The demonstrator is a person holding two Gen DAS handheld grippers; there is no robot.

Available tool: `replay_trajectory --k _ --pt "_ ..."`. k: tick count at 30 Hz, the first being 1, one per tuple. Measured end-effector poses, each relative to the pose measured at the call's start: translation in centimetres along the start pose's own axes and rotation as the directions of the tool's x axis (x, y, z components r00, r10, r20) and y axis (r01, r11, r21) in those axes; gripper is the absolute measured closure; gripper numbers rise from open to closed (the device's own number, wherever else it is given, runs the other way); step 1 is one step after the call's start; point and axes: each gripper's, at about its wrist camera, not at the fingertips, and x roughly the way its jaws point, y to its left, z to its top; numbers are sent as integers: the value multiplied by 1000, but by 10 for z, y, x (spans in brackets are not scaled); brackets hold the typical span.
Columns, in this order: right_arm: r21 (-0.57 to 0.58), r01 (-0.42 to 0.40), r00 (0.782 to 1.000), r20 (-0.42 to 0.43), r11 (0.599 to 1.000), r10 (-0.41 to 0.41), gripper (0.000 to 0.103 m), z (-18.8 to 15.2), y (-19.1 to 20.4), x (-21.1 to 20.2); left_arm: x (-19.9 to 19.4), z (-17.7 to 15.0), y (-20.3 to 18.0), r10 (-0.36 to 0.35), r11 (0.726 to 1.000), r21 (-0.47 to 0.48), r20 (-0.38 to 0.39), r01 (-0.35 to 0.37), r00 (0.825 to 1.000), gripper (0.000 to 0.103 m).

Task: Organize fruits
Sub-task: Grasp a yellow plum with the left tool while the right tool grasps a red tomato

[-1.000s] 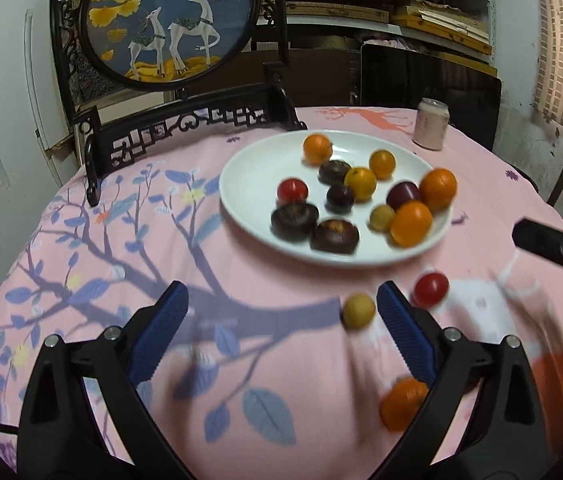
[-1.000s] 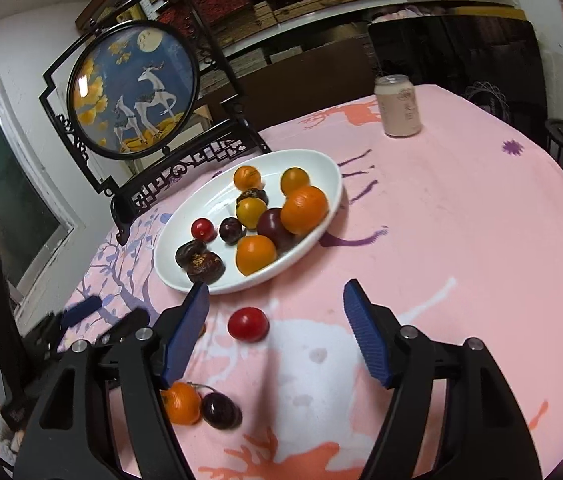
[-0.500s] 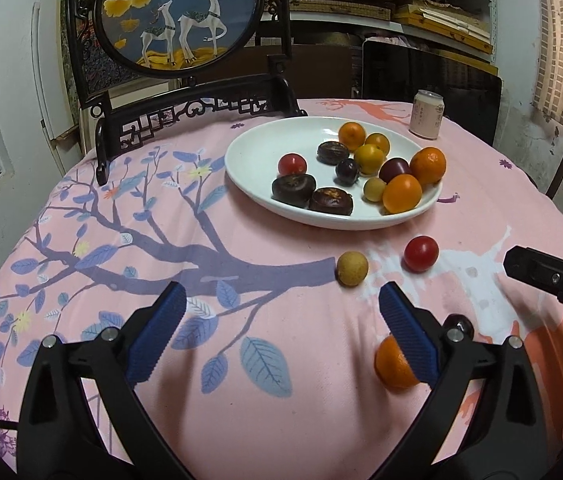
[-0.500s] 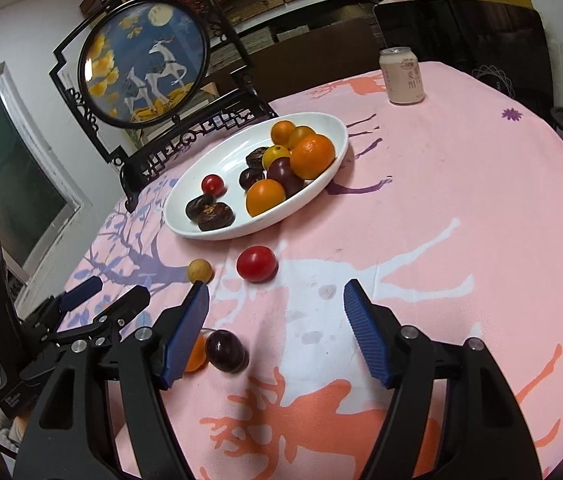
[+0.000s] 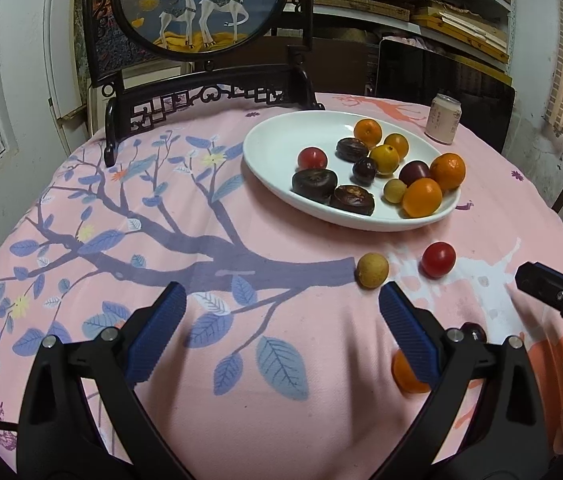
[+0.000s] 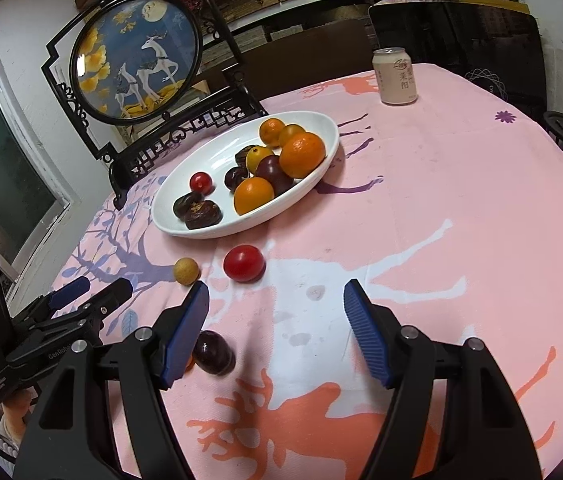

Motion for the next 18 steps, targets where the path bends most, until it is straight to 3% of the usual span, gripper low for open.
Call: replay_trajectory --k 9,15,16,18 --pt "9 11 1000 -3 1000 -11 33 1 -2 1 15 2 -34 -10 987 163 9 9 1000 4" --pt "16 9 1000 -16 1000 -9 33 1 -3 3 27 10 -33 -76 989 125 -23 78 997 6" --pt "17 10 1000 -16 1000 -10 33 1 -3 3 29 11 -34 -88 988 122 -28 90 996 7" --pt "18 13 1000 -17 1000 -13 33 1 -3 3 34 13 -38 -116 984 132 -45 121 992 20"
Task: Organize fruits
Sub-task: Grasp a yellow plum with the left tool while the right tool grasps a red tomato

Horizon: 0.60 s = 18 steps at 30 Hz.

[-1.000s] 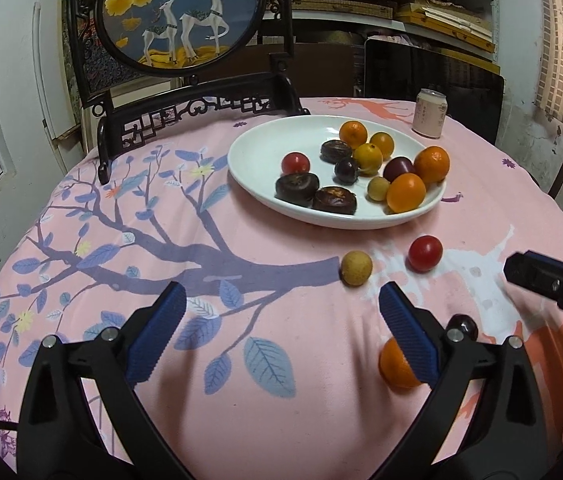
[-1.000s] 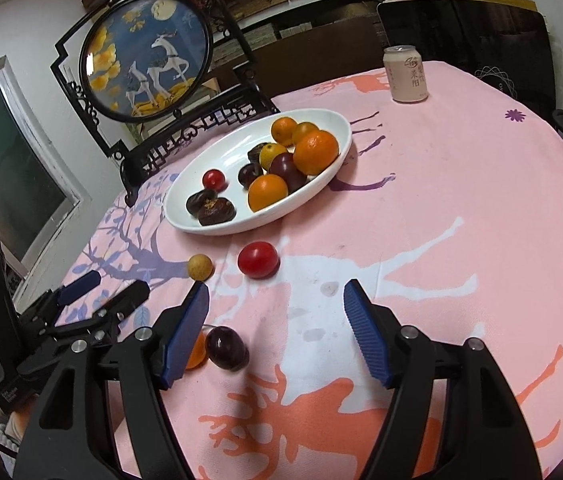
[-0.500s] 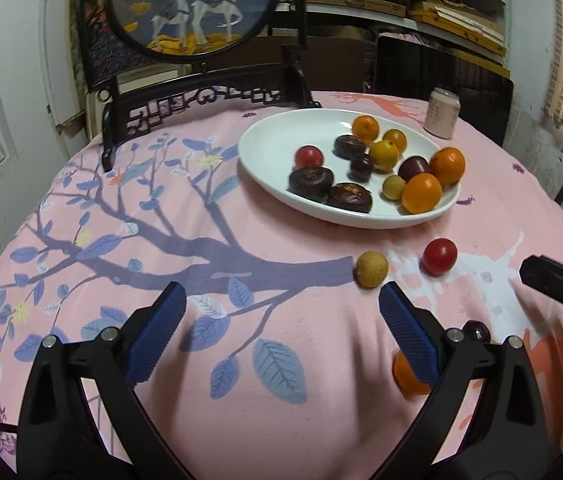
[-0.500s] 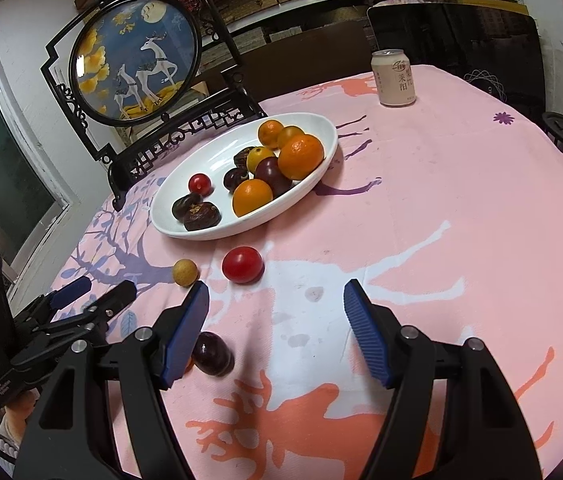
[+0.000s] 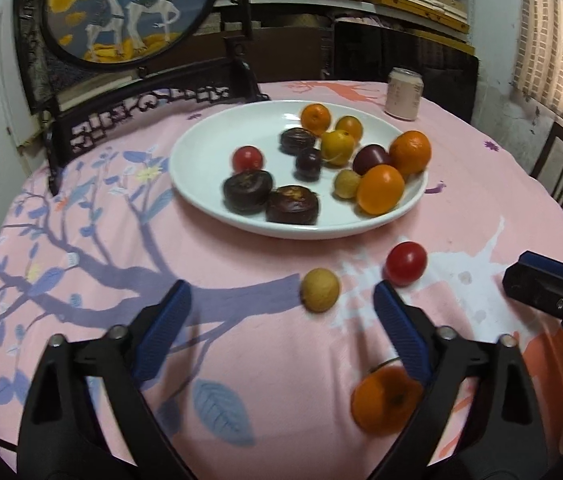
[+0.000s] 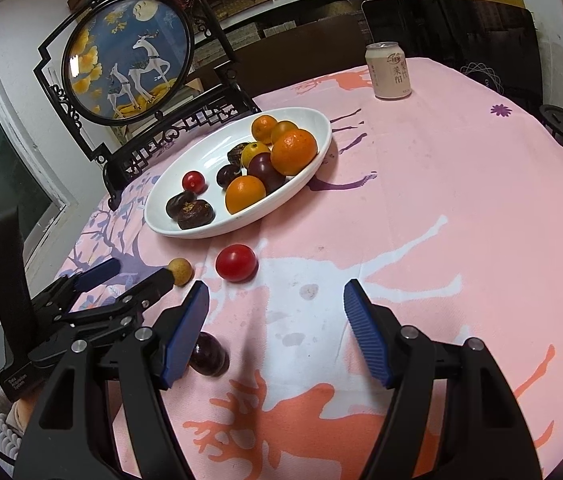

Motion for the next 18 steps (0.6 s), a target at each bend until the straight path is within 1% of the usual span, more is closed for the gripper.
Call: replay_trajectory --k 1,2,3,6,7,9,11,13,16,18 --pt "1 1 1000 -1 1000 -1 33 0 0 0 3 1 -3 -11 1000 9 -11 11 1000 25" --pt "2 2 1000 -2 1000 -2 33 0 0 1 6 1 -4 -22 1000 17 -23 22 999 39" --pt "2 3 1000 -3 1000 -3 33 0 0 1 11 2 -7 -35 999 24 -41 36 999 50" --pt "2 5 1000 -4 1000 -5 33 0 -1 2 18 1 -11 -69 997 30 -73 71 995 65" --pt "1 4 1000 -4 1000 -4 33 0 -1 2 18 1 -12 -75 997 30 -74 77 994 67" --pt "0 6 1000 -7 1000 -6 33 0 0 2 19 2 -13 -86 996 31 -73 89 994 75" --pt "-2 8 1000 -12 1000 -8 33 0 -1 3 20 2 -14 -91 995 30 -77 93 993 79" --pt "-3 12 1000 -14 1000 -12 33 0 0 4 19 2 -12 -98 995 22 -72 100 993 79" --pt "-6 16 1000 -16 1000 -16 33 -1 -1 5 13 3 -4 -43 999 18 -49 44 998 79" --pt "-11 18 1000 -18 1000 -18 33 -1 0 6 9 3 9 -11 1000 -12 -43 11 999 79"
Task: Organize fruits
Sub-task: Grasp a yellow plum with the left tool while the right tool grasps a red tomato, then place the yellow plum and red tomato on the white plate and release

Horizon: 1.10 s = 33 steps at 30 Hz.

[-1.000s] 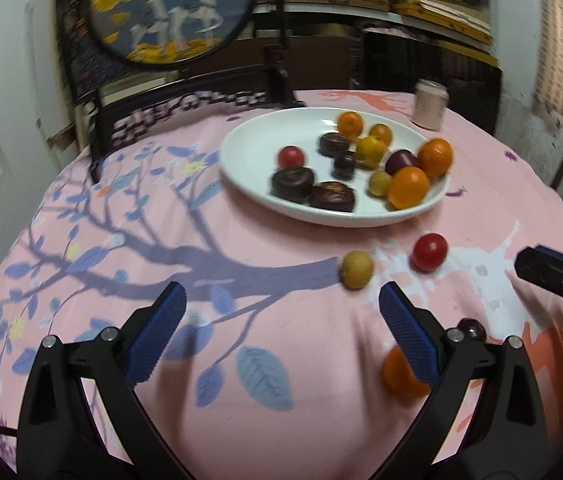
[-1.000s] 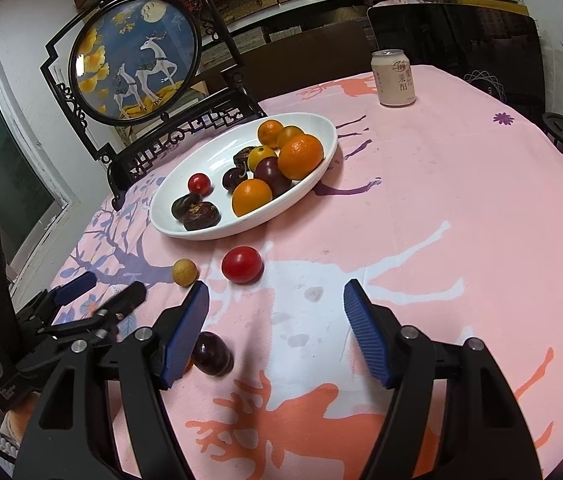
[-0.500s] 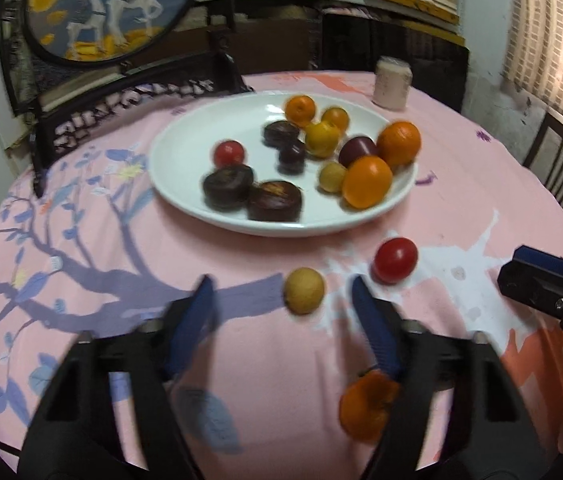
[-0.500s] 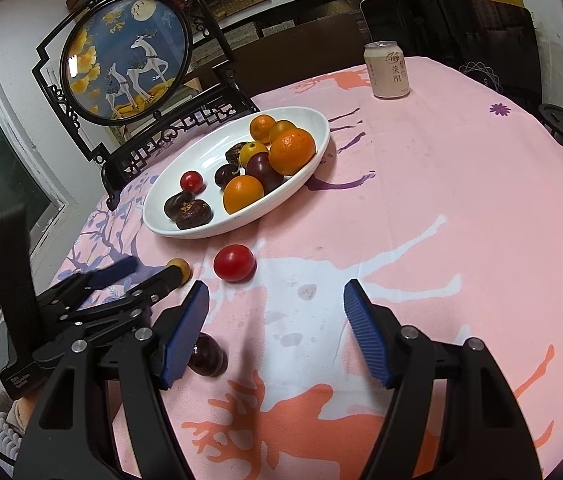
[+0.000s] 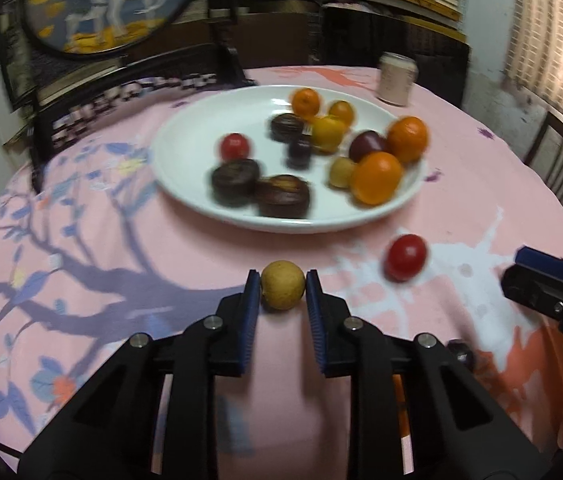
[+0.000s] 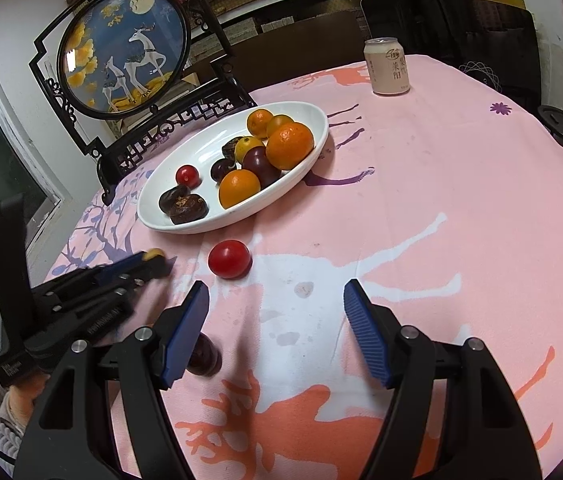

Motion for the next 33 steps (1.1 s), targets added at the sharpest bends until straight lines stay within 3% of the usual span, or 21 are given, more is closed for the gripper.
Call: replay_trajectory --k 5,11,16,22,26,33 --pt "-16 -22 1000 -19 1000 21 33 5 10 10 -2 1 27 22 995 -93 -7 -23 1000 79" --pt "-120 18 998 -60 993 -25 37 18 43 40 1 -1 26 20 996 -87 -22 -21 1000 79" --pt "-159 16 995 -92 987 -31 59 21 52 61 6 -1 26 25 996 -86 -38 -28 999 79" --pt "-236 47 994 -81 971 -68 70 18 55 68 10 -2 24 38 997 -69 -54 -41 998 79" --pt "-256 48 995 -67 965 -67 70 16 56 64 12 -2 23 25 997 -67 -62 -30 998 79" --pt "-190 2 999 -48 982 -12 70 13 41 41 1 -5 18 0 999 -53 -31 -2 1000 79"
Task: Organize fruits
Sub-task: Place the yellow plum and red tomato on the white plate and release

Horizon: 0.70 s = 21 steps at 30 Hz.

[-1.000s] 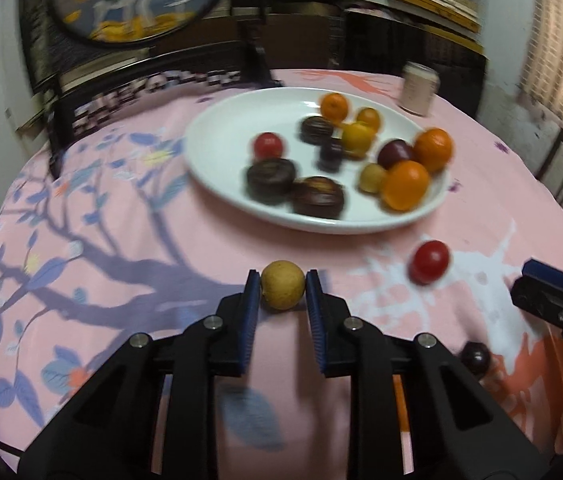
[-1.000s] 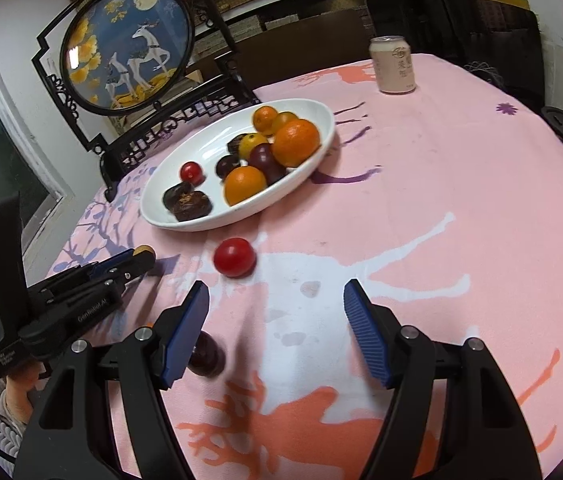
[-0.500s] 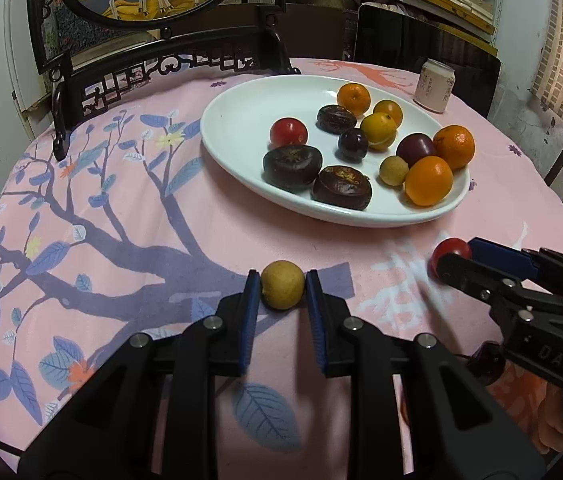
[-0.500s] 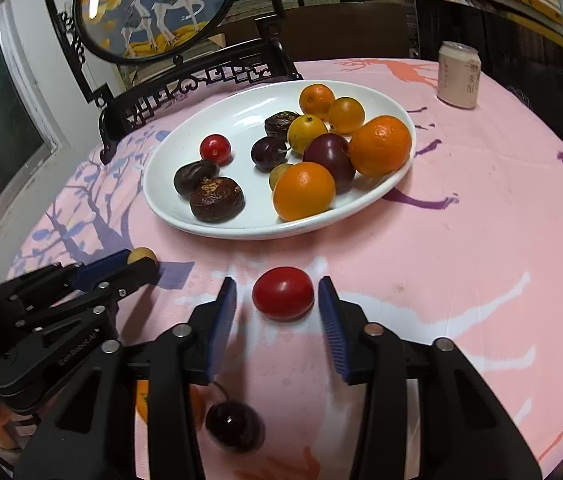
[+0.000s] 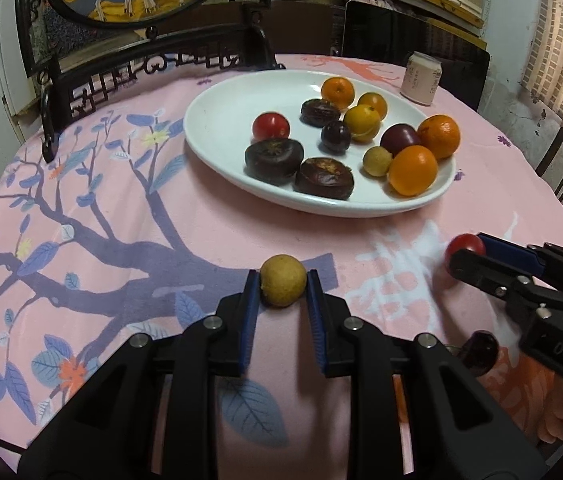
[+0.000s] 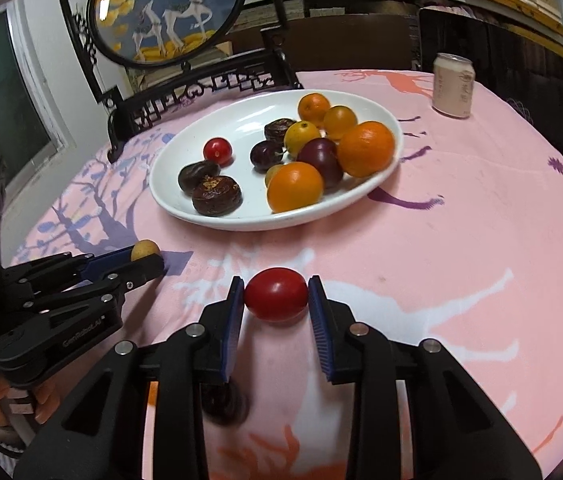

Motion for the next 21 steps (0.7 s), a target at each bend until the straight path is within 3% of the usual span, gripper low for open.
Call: replay_trajectory --k 8,15,17,19,20,21 --pt "90 -55 989 140 994 42 70 10 -20 -45 -29 23 3 -26 999 -21 88 28 996 79" --pt "57 -49 990 136 997 41 70 66 -12 -25 -7 83 6 -9 999 -43 103 14 995 79" --pt "39 -74 993 89 996 71 70 79 -7 -5 4 92 9 1 998 -58 101 5 995 79" --pt "45 -97 994 61 994 94 68 85 -4 10 16 97 13 5 996 -87 102 4 995 58" --pt "65 -111 993 54 992 108 63 90 -5 20 20 97 15 4 995 -95 105 6 995 41" --pt "80 -121 992 55 989 117 53 90 -8 25 23 95 16 7 996 -93 109 4 994 40"
